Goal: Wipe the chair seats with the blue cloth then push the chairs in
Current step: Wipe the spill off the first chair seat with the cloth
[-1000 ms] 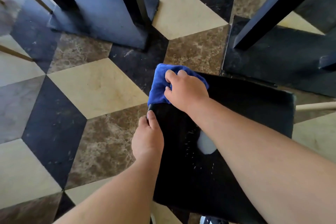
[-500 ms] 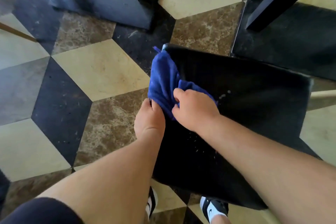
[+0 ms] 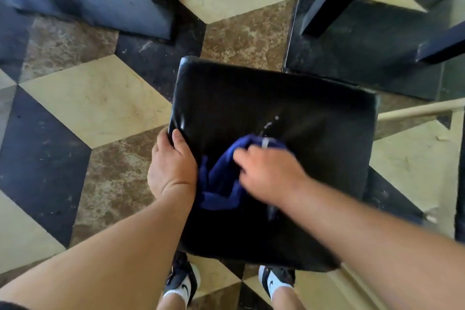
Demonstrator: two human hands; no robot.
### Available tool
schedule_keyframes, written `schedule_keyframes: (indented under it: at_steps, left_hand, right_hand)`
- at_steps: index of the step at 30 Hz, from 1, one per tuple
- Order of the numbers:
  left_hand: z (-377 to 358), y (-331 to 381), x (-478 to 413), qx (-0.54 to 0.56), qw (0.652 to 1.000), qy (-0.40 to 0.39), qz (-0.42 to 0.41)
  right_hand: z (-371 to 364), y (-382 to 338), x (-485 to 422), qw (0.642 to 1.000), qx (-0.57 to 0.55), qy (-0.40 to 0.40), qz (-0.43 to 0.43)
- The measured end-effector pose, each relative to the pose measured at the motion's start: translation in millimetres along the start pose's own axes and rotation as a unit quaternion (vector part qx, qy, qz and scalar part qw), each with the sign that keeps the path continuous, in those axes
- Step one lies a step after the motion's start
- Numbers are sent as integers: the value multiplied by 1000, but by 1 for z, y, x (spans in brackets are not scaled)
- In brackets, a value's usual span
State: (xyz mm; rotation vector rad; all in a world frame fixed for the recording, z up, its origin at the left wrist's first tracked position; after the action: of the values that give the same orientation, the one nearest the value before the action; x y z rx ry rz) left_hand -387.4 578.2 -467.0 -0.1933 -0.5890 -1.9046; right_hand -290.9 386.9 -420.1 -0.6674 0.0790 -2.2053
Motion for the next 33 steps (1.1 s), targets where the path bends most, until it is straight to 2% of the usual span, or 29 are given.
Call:
schedule_keyframes:
  at_steps: [3,7,10,12,16,18,21,23,25,28,33]
  left_hand:
    - [1,9,1,19,999,1,-38]
    - [1,32,0,16,993,-20,-112]
    - [0,66,10,-91,963,-51,-248]
    - [-11,77,28,-154,940,-57,-300]
    - [-35,69,39,-200,942,-50,-264]
    - [-38,67,35,-215,940,-38,-263]
    - [-38,66,34,-206,941,-30,-266]
    - [-38,66,36,-208,940,-30,-267]
    - [-38,67,35,-210,940,-28,-267]
    - [-38,67,36,-208,941,-25,-267]
    - [-34,69,39,-202,941,-21,-271]
  right_hand:
    - [54,71,-46,990,11,101,-97]
    - [73,116,-77,981,-24,116,-152]
    - [68,117,-77,978,-37,127,-159]
    - [69,117,-76,978,-41,131,-158]
    - [64,104,-57,979,-46,131,-147]
    - [42,74,-19,988,-28,117,-97]
    - [-23,14,60,1000,-18,-16,12]
    - [-64,-20,107,987,4,-128,93]
    - [-71,-24,123,979,41,-152,129]
    - [-49,4,97,989,50,-98,97]
    - [25,79,2,996,-19,54,-64]
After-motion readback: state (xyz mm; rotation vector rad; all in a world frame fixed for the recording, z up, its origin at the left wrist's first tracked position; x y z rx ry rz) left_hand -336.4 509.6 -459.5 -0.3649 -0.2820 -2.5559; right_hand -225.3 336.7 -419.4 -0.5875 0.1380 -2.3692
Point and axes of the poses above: each hand's wrist, its own x-axis away from the middle knuckle, its own z-axis out of the back of the hand, y = z × x, the point moved 10 cm from there along -x, towards the middle knuckle, and after that the axes turned 2 degrees about -z, right-handed, at the moved point
